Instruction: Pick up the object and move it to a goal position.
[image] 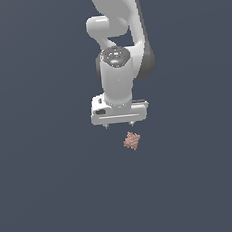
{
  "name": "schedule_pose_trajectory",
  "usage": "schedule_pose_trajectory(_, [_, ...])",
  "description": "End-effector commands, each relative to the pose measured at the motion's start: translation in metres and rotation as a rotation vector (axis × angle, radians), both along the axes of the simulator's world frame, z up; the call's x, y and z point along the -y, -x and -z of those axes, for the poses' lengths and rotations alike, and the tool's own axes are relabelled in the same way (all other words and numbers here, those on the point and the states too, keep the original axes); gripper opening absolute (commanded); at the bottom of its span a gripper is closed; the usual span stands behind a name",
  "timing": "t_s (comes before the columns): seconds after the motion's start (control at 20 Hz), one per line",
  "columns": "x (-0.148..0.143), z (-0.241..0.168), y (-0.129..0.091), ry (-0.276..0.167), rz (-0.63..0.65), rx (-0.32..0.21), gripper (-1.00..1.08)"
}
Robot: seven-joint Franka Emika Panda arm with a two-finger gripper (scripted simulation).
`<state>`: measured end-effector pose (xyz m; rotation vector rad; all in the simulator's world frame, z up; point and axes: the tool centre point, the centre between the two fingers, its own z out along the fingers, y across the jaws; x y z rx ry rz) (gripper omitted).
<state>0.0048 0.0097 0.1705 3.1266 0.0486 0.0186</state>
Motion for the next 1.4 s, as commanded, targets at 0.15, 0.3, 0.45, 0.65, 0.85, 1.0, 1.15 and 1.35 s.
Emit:
schedule_pose_trajectory(0.15, [-0.003, 0.000, -0.001, -0.003, 0.003, -0.001, 1.00])
schedule_pose_trajectory(0.3, [-0.011, 0.000, -0.004, -0.011, 0.007, -0.005, 1.00])
schedule_pose_trajectory(0.45, [-0.016, -0.001, -0.005, -0.016, 0.004, -0.007, 1.00])
schedule_pose_trajectory(0.65, [-0.016, -0.001, -0.005, -0.016, 0.003, -0.007, 1.00])
schedule_pose_trajectory(0.85, [-0.017, 0.002, -0.005, -0.016, 0.021, -0.007, 1.00])
schedule_pose_trajectory(1.0, [-0.019, 0.006, -0.006, -0.017, 0.046, -0.007, 1.00])
schedule_pose_trajectory(1.15, [-0.023, 0.012, -0.006, -0.018, 0.083, -0.008, 1.00])
schedule_pose_trajectory(1.35, [-0.028, 0.022, -0.007, -0.020, 0.148, -0.008, 1.00])
